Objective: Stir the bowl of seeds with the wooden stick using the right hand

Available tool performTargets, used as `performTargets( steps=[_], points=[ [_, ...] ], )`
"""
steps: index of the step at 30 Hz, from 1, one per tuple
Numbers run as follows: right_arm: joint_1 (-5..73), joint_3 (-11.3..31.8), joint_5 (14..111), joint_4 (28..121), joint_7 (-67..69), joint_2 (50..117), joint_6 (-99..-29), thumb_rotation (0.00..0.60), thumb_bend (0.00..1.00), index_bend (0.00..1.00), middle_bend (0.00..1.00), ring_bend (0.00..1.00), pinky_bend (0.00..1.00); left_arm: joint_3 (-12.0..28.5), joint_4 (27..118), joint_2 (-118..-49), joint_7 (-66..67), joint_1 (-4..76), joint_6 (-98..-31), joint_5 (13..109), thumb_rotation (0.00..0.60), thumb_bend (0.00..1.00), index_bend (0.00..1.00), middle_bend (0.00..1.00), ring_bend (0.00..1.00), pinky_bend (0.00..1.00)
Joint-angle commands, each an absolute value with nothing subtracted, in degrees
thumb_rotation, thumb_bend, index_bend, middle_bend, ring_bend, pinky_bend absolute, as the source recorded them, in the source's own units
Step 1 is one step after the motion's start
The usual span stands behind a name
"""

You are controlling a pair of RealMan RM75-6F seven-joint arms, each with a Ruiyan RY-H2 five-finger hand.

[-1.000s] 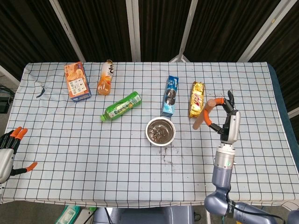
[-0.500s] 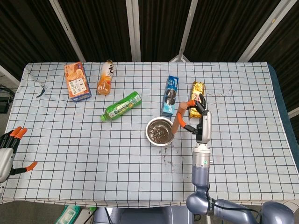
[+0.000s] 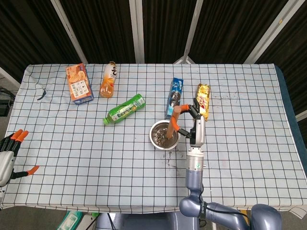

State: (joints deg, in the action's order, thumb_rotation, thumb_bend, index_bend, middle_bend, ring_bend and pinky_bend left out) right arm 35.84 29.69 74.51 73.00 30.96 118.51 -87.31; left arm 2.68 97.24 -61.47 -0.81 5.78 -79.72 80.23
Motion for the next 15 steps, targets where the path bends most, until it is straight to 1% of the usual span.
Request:
performTargets(
  steps=[1,7,15],
  points=[
    [36.7,29.1,75.0,69.5,31.9,120.5,-87.3,0.6,0.69,0.77,0.65,0.51,0.0,2.6,97.3,-61.4,-0.9,5.8,-79.6,80.2,0.6,0.02,0.0,0.0,0.0,0.0],
    [37.9,29.7,75.1,64.9,33.9,123.2,-87.5,0.6,0.69,0.77,0.65,0.51,0.0,2.6,97.3,-61.4,-1.3,5.9,-79.4,80.2,0.6,0.02,0.0,0.0,0.0,0.0],
    [38.8,29.5,75.9,59.4,35.8,126.3,-88.4,0.6,0.69,0.77,0.65,0.51,0.0,2.5,97.3,-61.3,-1.5,5.9,-79.4,80.3,0.6,0.02,0.0,0.0,0.0,0.0]
  ],
)
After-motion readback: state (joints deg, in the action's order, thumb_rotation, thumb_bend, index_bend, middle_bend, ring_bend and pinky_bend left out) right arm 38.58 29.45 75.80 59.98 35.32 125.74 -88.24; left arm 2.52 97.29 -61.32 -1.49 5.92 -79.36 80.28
